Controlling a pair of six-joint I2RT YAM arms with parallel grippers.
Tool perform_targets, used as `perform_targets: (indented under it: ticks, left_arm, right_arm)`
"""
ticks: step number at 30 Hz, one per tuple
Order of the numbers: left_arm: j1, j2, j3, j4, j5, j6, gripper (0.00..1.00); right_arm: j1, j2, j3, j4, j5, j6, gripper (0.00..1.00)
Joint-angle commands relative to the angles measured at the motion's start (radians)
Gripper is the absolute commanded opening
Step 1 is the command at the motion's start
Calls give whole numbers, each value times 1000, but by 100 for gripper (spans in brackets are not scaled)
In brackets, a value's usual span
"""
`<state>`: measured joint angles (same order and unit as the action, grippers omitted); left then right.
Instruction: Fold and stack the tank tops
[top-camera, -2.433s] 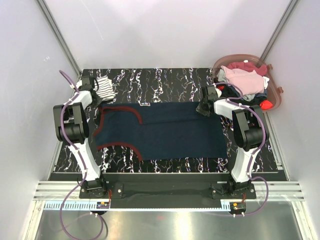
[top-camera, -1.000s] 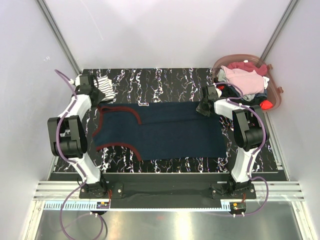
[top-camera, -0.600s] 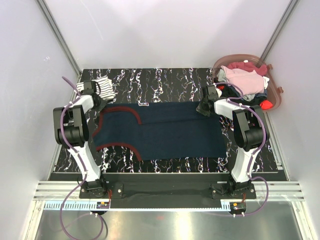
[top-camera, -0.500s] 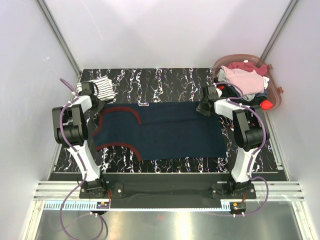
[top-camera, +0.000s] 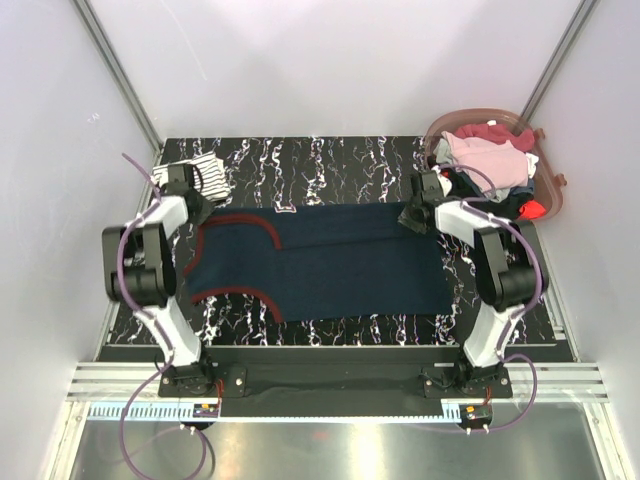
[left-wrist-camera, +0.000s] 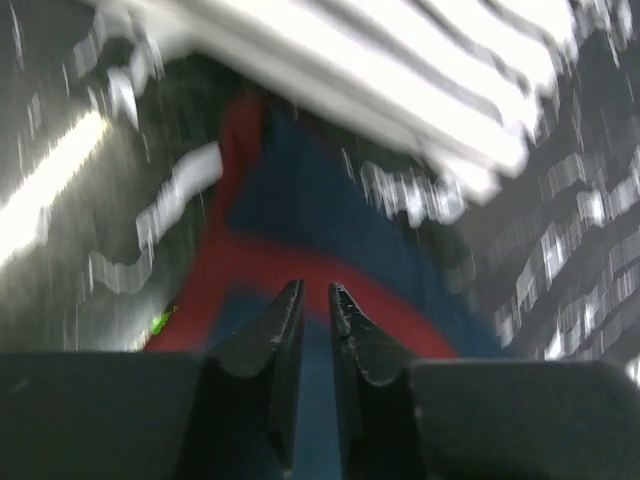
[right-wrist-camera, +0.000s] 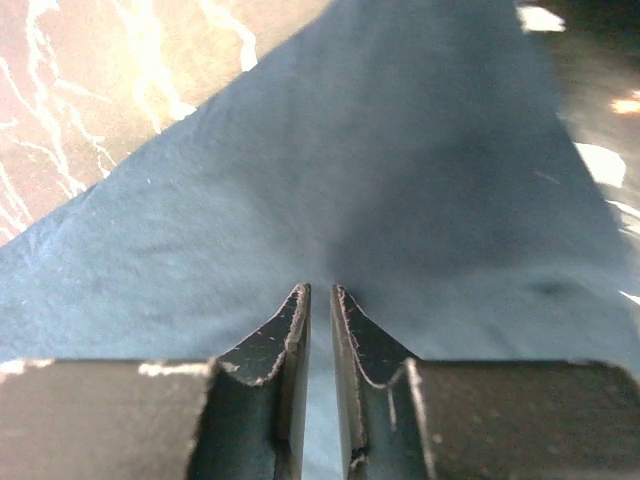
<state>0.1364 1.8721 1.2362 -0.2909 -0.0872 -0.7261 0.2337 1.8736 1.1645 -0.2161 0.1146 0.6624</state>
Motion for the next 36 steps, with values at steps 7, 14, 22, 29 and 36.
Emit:
perform_targets:
  ticks: [7, 14, 22, 29, 36]
  left_arm:
    - [-101, -541, -328, 2, -209, -55, 87]
    - [-169, -751, -602, 93, -198, -67, 99]
    - [-199, -887, -719, 14, -5, -82, 91]
    - [-314, -1128, -796, -197, 26, -174, 87]
    - [-483, -1220, -923, -218, 81, -326, 76]
  right_arm:
    - [-16, -352, -149, -78, 166, 39, 17]
    - [-25, -695, -386, -160, 163, 111, 9]
    - [-25, -864, -534, -372, 51, 187, 17]
    - [-27, -1048, -577, -624, 149, 394, 74]
    - [-28, -1045, -585, -718, 169, 479, 63]
